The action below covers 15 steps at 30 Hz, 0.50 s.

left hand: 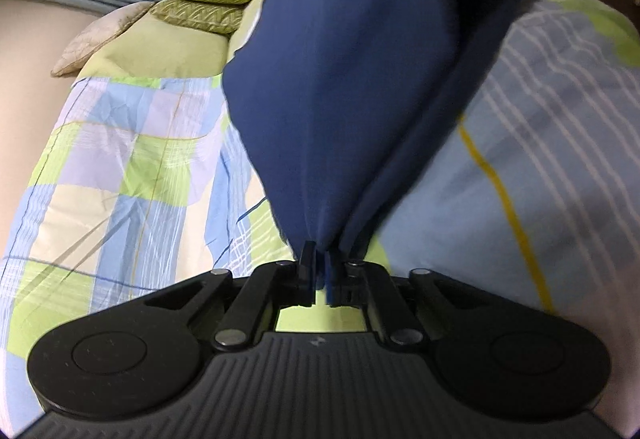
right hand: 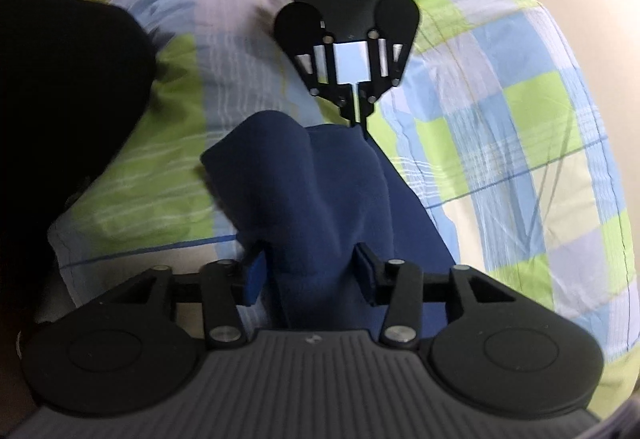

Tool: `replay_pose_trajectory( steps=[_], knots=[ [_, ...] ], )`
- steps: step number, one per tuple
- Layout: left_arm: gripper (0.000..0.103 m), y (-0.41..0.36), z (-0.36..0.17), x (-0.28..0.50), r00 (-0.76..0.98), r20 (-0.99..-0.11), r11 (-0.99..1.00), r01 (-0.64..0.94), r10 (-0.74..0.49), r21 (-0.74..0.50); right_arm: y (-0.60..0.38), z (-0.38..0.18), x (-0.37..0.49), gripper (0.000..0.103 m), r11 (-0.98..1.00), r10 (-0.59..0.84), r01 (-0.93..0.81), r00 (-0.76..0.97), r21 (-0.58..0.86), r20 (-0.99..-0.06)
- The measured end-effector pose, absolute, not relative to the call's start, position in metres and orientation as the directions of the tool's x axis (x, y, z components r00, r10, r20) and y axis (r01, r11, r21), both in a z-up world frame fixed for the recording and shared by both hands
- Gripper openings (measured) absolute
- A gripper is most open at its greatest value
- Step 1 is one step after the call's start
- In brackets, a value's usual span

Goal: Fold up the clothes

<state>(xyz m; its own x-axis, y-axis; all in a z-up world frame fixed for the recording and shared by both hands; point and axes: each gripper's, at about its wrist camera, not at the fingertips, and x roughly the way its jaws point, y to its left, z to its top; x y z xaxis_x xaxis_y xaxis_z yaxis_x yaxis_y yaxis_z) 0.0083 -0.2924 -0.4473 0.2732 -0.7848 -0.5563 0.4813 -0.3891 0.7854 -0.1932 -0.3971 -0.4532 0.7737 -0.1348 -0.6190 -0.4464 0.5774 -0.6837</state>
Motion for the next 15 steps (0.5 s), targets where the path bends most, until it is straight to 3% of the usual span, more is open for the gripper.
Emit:
replay_pose_trajectory(
  steps=[3,4,8,15],
  knots=[
    [0.051,-0.283,-0.444,0.015,0.289,-0.514,-0.333,0.495,-0.807,0.802,-0.408,-0.43,-0.193,0.014,0.646,-0.102,-0.421,0.779,-0.637,-0.618],
    [0.056,-0.279,-0.443,0.017,0.295,-0.495,-0.313,0.494,-0.817,0.811,-0.411,-0.424,-0.193,0.013,0.666,-0.095,-0.413,0.78,-0.622,-0.619],
    [0.061,-0.275,-0.443,0.014,0.282,-0.466,-0.319,0.439,-0.839,0.84,-0.436,-0.391,-0.189,0.013,0.777,-0.062,-0.347,0.788,-0.525,-0.613],
    [0.06,-0.282,-0.452,0.0,0.233,-0.478,-0.418,0.264,-0.847,0.869,-0.443,-0.385,-0.185,0.013,0.798,-0.057,-0.33,0.792,-0.504,-0.608]
  ],
)
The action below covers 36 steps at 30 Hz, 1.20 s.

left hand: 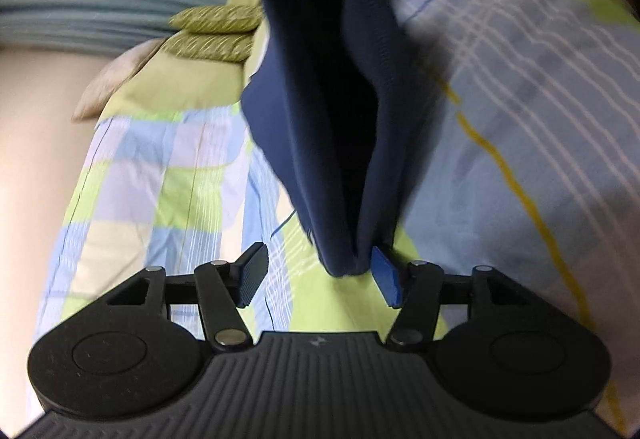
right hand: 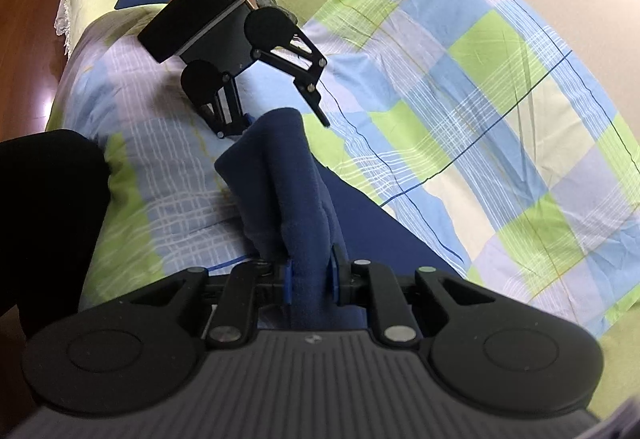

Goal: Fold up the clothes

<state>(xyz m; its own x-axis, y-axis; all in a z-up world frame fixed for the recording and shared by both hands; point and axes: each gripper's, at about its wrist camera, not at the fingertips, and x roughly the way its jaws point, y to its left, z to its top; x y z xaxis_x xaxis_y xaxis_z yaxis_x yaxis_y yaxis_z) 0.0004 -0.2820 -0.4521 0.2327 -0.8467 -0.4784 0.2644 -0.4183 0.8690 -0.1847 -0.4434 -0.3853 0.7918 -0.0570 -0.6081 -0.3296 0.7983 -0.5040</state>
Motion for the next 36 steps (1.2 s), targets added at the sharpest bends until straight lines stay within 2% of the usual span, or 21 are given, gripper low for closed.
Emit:
replay_pose_trajectory(
  steps=[5,7,9,11,13,17,18,19,25,28,29,30,31,33,35,36],
  knots=[
    [0.06,-0.295,-0.457,-0.004,0.213,-0.511,-0.488,0.156,-0.832,0.859,-0.444,-0.387,-0.185,0.013,0.803,-0.057,-0.322,0.796,-0.501,-0.602],
    [0.06,-0.303,-0.45,-0.001,0.215,-0.542,-0.506,0.203,-0.812,0.838,-0.442,-0.388,-0.185,0.013,0.802,-0.058,-0.32,0.798,-0.504,-0.599],
    [0.06,-0.303,-0.443,0.003,0.224,-0.535,-0.481,0.254,-0.815,0.839,-0.446,-0.386,-0.186,0.013,0.814,-0.055,-0.309,0.802,-0.492,-0.595],
    [0.063,-0.297,-0.435,0.005,0.239,-0.522,-0.448,0.303,-0.819,0.841,-0.451,-0.383,-0.186,0.013,0.839,-0.045,-0.29,0.805,-0.46,-0.591],
    [0.079,-0.285,-0.431,0.004,0.243,-0.525,-0.44,0.328,-0.816,0.836,-0.458,-0.379,-0.186,0.013,0.865,-0.04,-0.265,0.81,-0.425,-0.585],
    [0.08,-0.27,-0.42,-0.009,0.21,-0.55,-0.443,0.399,-0.808,0.803,-0.474,-0.37,-0.183,0.013,0.916,-0.035,-0.202,0.822,-0.348,-0.569],
    [0.083,-0.271,-0.418,-0.013,0.198,-0.548,-0.44,0.408,-0.813,0.8,-0.477,-0.368,-0.181,0.013,0.921,-0.036,-0.192,0.824,-0.338,-0.565],
    [0.087,-0.273,-0.418,-0.017,0.189,-0.542,-0.436,0.41,-0.819,0.801,-0.478,-0.367,-0.181,0.013,0.924,-0.036,-0.188,0.826,-0.334,-0.562],
    [0.092,-0.305,-0.428,-0.033,0.199,-0.481,-0.388,0.371,-0.854,0.844,-0.475,-0.366,-0.182,0.013,0.92,-0.04,-0.188,0.826,-0.343,-0.562],
    [0.092,-0.313,-0.439,-0.028,0.204,-0.487,-0.39,0.379,-0.849,0.839,-0.471,-0.368,-0.186,0.013,0.915,-0.044,-0.193,0.826,-0.356,-0.561],
    [0.088,-0.317,-0.439,-0.025,0.201,-0.512,-0.41,0.395,-0.835,0.822,-0.467,-0.371,-0.188,0.013,0.905,-0.046,-0.205,0.825,-0.374,-0.564],
    [0.07,-0.324,-0.438,-0.02,0.195,-0.544,-0.434,0.414,-0.816,0.8,-0.464,-0.373,-0.19,0.013,0.895,-0.044,-0.22,0.822,-0.387,-0.568],
    [0.044,-0.327,-0.437,-0.017,0.202,-0.569,-0.449,0.43,-0.798,0.783,-0.46,-0.376,-0.191,0.014,0.887,-0.041,-0.234,0.819,-0.399,-0.572],
    [0.015,-0.33,-0.441,-0.011,0.216,-0.588,-0.465,0.429,-0.78,0.775,-0.449,-0.386,-0.197,0.015,0.848,-0.043,-0.279,0.811,-0.45,-0.584],
    [0.011,-0.329,-0.442,-0.01,0.209,-0.596,-0.475,0.429,-0.775,0.768,-0.439,-0.398,-0.203,0.02,0.799,-0.059,-0.313,0.81,-0.514,-0.584],
    [0.009,-0.329,-0.442,-0.01,0.207,-0.599,-0.477,0.433,-0.773,0.765,-0.433,-0.406,-0.207,0.026,0.758,-0.075,-0.329,0.814,-0.563,-0.576]
  ],
)
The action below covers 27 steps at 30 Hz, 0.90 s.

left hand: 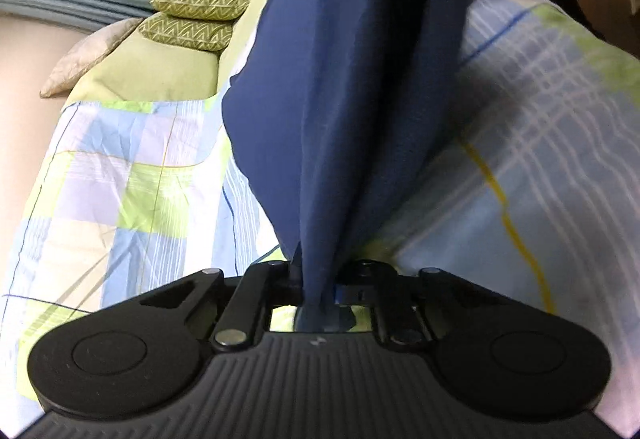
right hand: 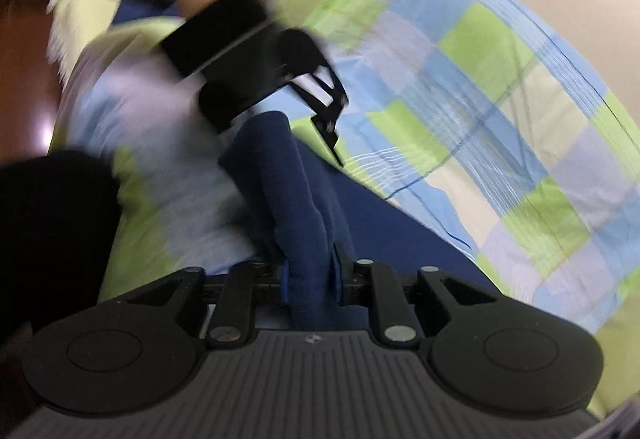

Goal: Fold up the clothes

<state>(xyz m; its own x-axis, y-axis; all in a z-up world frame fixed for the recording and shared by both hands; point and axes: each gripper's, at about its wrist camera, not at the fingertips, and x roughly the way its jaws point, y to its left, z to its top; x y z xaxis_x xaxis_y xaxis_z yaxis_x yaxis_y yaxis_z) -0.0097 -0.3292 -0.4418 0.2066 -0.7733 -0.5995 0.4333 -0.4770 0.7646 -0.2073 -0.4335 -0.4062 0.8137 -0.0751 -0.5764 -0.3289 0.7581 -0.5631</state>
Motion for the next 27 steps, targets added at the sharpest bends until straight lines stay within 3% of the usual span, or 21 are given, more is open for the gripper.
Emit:
replay_pose_trajectory(
  steps=[4,8,9,11,12,13,15,17,22,27],
  knots=[
    [0.009,-0.331,-0.44,-0.01,0.207,-0.611,-0.485,0.44,-0.764,0.756,-0.43,-0.426,-0.219,0.041,0.693,-0.124,-0.341,0.812,-0.635,-0.571],
    [0.009,-0.333,-0.438,-0.01,0.221,-0.611,-0.483,0.437,-0.76,0.759,-0.429,-0.436,-0.219,0.043,0.68,-0.132,-0.333,0.821,-0.653,-0.556],
    [0.014,-0.328,-0.435,-0.013,0.229,-0.608,-0.478,0.436,-0.761,0.763,-0.428,-0.436,-0.219,0.041,0.684,-0.129,-0.331,0.822,-0.65,-0.554],
    [0.022,-0.316,-0.429,-0.018,0.246,-0.599,-0.462,0.44,-0.762,0.77,-0.43,-0.435,-0.216,0.022,0.726,-0.113,-0.316,0.821,-0.61,-0.56],
    [0.033,-0.311,-0.429,-0.021,0.254,-0.594,-0.452,0.447,-0.763,0.772,-0.432,-0.433,-0.213,0.018,0.768,-0.098,-0.3,0.818,-0.566,-0.567],
    [0.05,-0.308,-0.428,-0.023,0.258,-0.59,-0.442,0.457,-0.765,0.772,-0.435,-0.431,-0.212,0.017,0.792,-0.09,-0.288,0.818,-0.538,-0.569],
    [0.061,-0.301,-0.423,-0.029,0.243,-0.587,-0.426,0.488,-0.772,0.762,-0.446,-0.422,-0.212,0.015,0.854,-0.066,-0.248,0.821,-0.458,-0.567],
    [0.062,-0.293,-0.417,-0.035,0.228,-0.584,-0.413,0.514,-0.779,0.752,-0.457,-0.412,-0.212,0.015,0.894,-0.051,-0.212,0.826,-0.394,-0.561],
    [0.077,-0.288,-0.41,-0.055,0.201,-0.543,-0.386,0.511,-0.815,0.768,-0.474,-0.391,-0.209,0.014,0.941,-0.037,-0.155,0.838,-0.301,-0.545],
    [0.078,-0.308,-0.415,-0.069,0.174,-0.52,-0.388,0.483,-0.836,0.785,-0.47,-0.392,-0.207,0.014,0.933,-0.042,-0.163,0.836,-0.321,-0.548]
  ],
)
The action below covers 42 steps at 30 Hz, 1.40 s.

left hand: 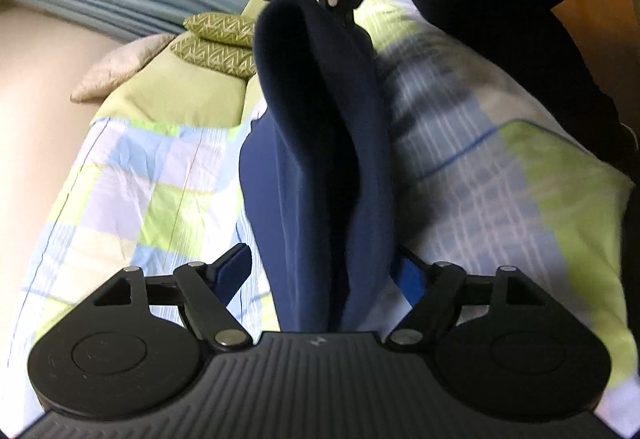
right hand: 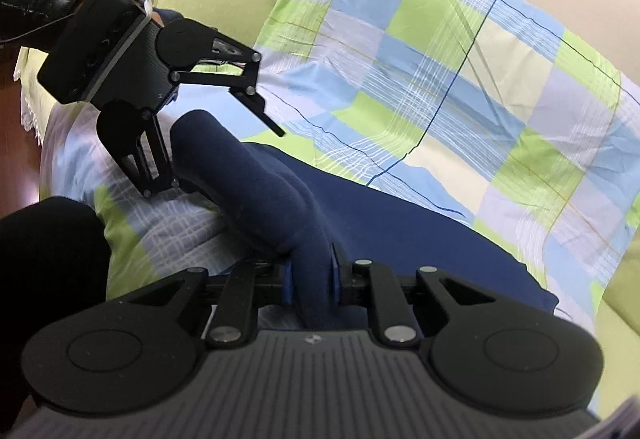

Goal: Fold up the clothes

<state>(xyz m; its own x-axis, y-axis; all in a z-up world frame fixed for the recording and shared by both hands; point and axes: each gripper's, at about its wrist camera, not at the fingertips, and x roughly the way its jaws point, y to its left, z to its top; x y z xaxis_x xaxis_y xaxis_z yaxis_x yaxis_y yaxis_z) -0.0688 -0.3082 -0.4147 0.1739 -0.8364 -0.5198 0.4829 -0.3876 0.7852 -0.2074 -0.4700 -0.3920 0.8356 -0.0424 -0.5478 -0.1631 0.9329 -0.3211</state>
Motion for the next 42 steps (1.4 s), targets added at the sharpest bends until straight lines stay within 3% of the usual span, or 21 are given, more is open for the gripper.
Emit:
replay_pose_trajectory(
  steps=[2,3,4,9,12,16,21,24,26,29,31,37,42],
  knots=[
    [0.072,-0.32,-0.415,-0.069,0.157,-0.54,-0.413,0.483,-0.827,0.772,-0.467,-0.395,-0.208,0.014,0.928,-0.047,-0.167,0.834,-0.332,-0.55],
    [0.052,-0.327,-0.414,-0.068,0.145,-0.562,-0.435,0.488,-0.814,0.757,-0.466,-0.395,-0.209,0.014,0.927,-0.049,-0.167,0.833,-0.335,-0.551],
    [0.017,-0.333,-0.413,-0.067,0.132,-0.583,-0.457,0.493,-0.802,0.74,-0.465,-0.395,-0.209,0.014,0.926,-0.053,-0.165,0.833,-0.339,-0.551],
    [0.015,-0.334,-0.401,-0.061,0.109,-0.616,-0.496,0.491,-0.78,0.716,-0.467,-0.399,-0.223,0.019,0.922,-0.028,-0.203,0.814,-0.329,-0.58],
    [0.014,-0.332,-0.395,-0.057,0.105,-0.631,-0.511,0.494,-0.768,0.704,-0.471,-0.398,-0.245,0.02,0.948,0.014,-0.196,0.81,-0.25,-0.586],
    [0.014,-0.335,-0.387,-0.052,0.1,-0.651,-0.533,0.488,-0.753,0.691,-0.502,-0.386,-0.279,0.021,0.989,-0.047,-0.031,0.863,-0.145,-0.503],
    [0.014,-0.342,-0.366,-0.048,0.107,-0.675,-0.547,0.501,-0.73,0.671,-0.549,-0.4,-0.265,0.022,0.985,-0.117,0.162,0.873,0.055,-0.474],
    [0.014,-0.348,-0.352,-0.048,0.119,-0.696,-0.57,0.485,-0.708,0.663,-0.569,-0.428,-0.247,0.022,0.961,-0.039,0.186,0.827,0.207,-0.561],
    [0.014,-0.357,-0.338,-0.048,0.128,-0.713,-0.598,0.453,-0.69,0.661,-0.573,-0.433,-0.251,0.022,0.944,-0.012,0.191,0.835,0.27,-0.55],
    [0.014,-0.385,-0.307,-0.048,0.143,-0.731,-0.638,0.395,-0.667,0.66,-0.576,-0.427,-0.271,0.029,0.922,-0.015,0.2,0.873,0.331,-0.488],
    [0.014,-0.415,-0.283,-0.052,0.149,-0.74,-0.658,0.367,-0.656,0.657,-0.58,-0.424,-0.286,0.041,0.909,-0.027,0.209,0.893,0.36,-0.45],
    [0.015,-0.529,-0.239,-0.071,0.13,-0.781,-0.713,0.341,-0.611,0.613,-0.602,-0.439,-0.321,0.042,0.88,-0.064,0.232,0.923,0.415,-0.38],
    [0.016,-0.604,-0.254,-0.096,0.099,-0.828,-0.772,0.316,-0.551,0.552,-0.628,-0.452,-0.346,0.045,0.839,-0.125,0.264,0.944,0.475,-0.304]
  ],
)
